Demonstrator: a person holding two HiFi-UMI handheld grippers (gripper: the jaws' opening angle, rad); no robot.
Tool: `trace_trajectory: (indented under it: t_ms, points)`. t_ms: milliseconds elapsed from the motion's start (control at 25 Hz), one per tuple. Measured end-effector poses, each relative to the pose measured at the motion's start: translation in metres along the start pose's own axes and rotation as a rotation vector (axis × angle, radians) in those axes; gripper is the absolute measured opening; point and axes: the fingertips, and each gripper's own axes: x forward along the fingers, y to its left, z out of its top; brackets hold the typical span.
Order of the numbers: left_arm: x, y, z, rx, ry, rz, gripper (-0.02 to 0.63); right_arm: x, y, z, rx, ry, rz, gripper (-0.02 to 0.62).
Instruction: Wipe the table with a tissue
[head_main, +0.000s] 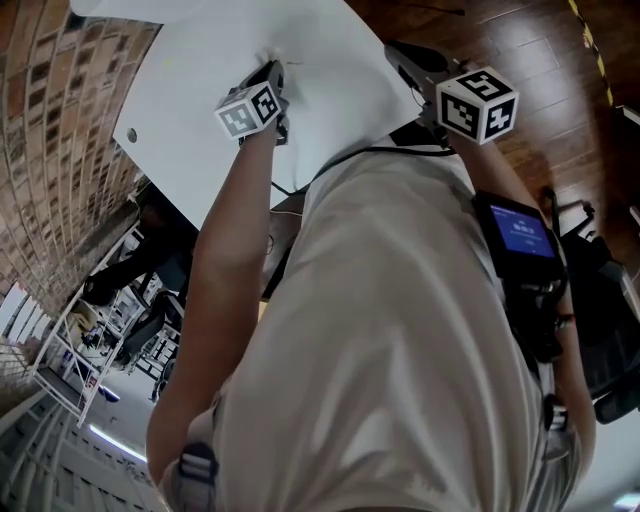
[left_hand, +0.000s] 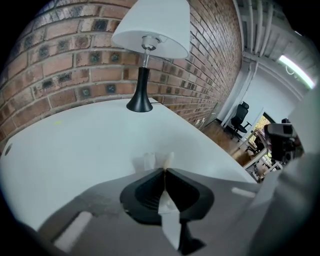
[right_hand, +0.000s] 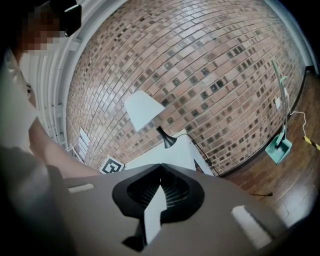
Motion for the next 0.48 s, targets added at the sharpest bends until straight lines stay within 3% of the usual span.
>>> trace_trajectory:
  t_ms: [480]
  points:
    - [0.001, -0.039, -0.002, 0.021, -0.019, -0.057, 0.021, -0.005, -0.004, -0.002, 0.001, -0.001, -0.010, 0.008]
